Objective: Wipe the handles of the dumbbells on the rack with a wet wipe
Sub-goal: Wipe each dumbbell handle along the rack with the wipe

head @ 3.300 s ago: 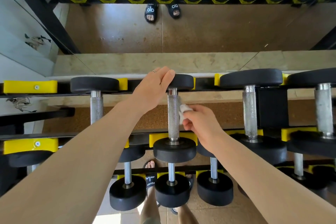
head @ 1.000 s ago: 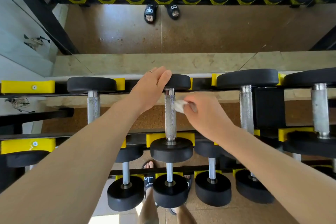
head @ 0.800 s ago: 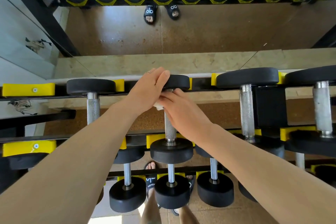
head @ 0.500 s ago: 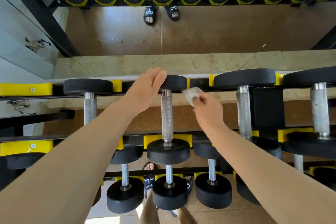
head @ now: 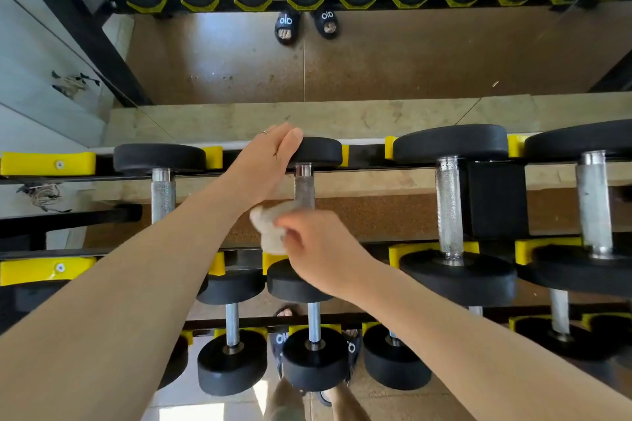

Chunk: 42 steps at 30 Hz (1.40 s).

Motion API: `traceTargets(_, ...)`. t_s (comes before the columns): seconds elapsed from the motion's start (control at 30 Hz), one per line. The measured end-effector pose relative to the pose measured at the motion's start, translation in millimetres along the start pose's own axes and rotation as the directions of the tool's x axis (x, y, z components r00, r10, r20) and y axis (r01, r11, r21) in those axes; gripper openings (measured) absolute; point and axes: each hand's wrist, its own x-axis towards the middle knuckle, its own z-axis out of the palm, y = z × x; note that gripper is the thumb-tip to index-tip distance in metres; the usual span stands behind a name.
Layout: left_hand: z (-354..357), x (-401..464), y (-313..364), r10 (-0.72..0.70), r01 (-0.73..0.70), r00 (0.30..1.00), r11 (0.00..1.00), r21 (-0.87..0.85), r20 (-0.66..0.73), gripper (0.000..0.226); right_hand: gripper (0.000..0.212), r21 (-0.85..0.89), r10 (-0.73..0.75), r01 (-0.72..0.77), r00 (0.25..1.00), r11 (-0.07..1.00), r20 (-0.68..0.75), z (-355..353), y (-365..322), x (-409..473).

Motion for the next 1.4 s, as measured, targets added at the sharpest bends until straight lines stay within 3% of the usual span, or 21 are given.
traceTargets(0.07,0,1,0,-0.015,0.015,1.0,1.0,0.012,0.01,0.043,0.028,-0.146,0.021,0.018,0.965,0.989,0.26,2,7,-1)
traceTargets(0.2,1,1,-3,-0.004,0.004,1.0,1.0,0.008,0.016,0.043,0.031,-0.132,0.095,-0.048,0.923,0.99,0.373,-16,10,-7)
traceTargets(0.33,1,3,-5,0.008,-0.008,1.0,1.0,-0.007,0.014,0.042,0.025,-0.216,0.288,-0.228,0.905,0.95,0.312,-29,23,-15)
traceTargets(0.47,0,3,-4,0.027,-0.028,0.999,1.0,0.012,0.02,0.042,0.018,-0.162,0.439,-0.411,0.87,0.897,0.223,-2,26,-14)
traceTargets(0.63,3,3,-4,0.037,-0.037,0.999,0.998,0.045,-0.005,0.042,0.009,-0.13,0.457,-0.439,0.866,0.889,0.203,4,9,-5)
traceTargets(0.73,5,4,3,-0.035,0.038,0.999,0.997,0.072,-0.041,0.035,0.016,0.056,0.389,-0.403,0.906,0.914,0.167,-17,2,-8)
traceTargets(0.8,5,5,5,-0.063,0.069,0.997,0.985,0.156,-0.042,0.022,0.021,0.122,0.303,-0.299,0.953,0.946,-0.017,-36,6,-13)
traceTargets(0.9,5,7,20,-0.04,0.046,0.999,0.954,0.296,-0.026,0.021,0.03,-0.005,0.198,-0.205,0.949,0.979,-0.247,-68,30,-25)
traceTargets(0.97,10,10,40,0.06,-0.041,0.997,0.951,0.305,-0.052,0.033,0.031,-0.201,0.104,-0.166,0.952,0.965,-0.289,-87,51,-34)
traceTargets(1.07,33,22,86,0.14,-0.13,0.988,0.982,0.136,-0.065,0.043,0.036,-0.589,-0.094,-0.039,0.977,0.807,-0.193,-109,87,-46)
traceTargets(1.17,60,34,131,0.128,-0.128,0.991,0.992,-0.006,0.035,0.042,0.048,-0.799,-0.082,-0.008,0.994,0.601,-0.071,-121,117,-51)
traceTargets(1.3,92,46,158,0.124,-0.125,0.988,0.992,-0.003,0.092,0.042,0.047,-0.882,-0.153,0.044,0.988,0.469,-0.032,-130,136,-52)
traceTargets(1.4,109,48,162,0.118,-0.121,0.991,0.992,0.043,0.064,0.038,0.047,-0.853,-0.229,0.115,0.973,0.509,-0.006,-137,150,-54)
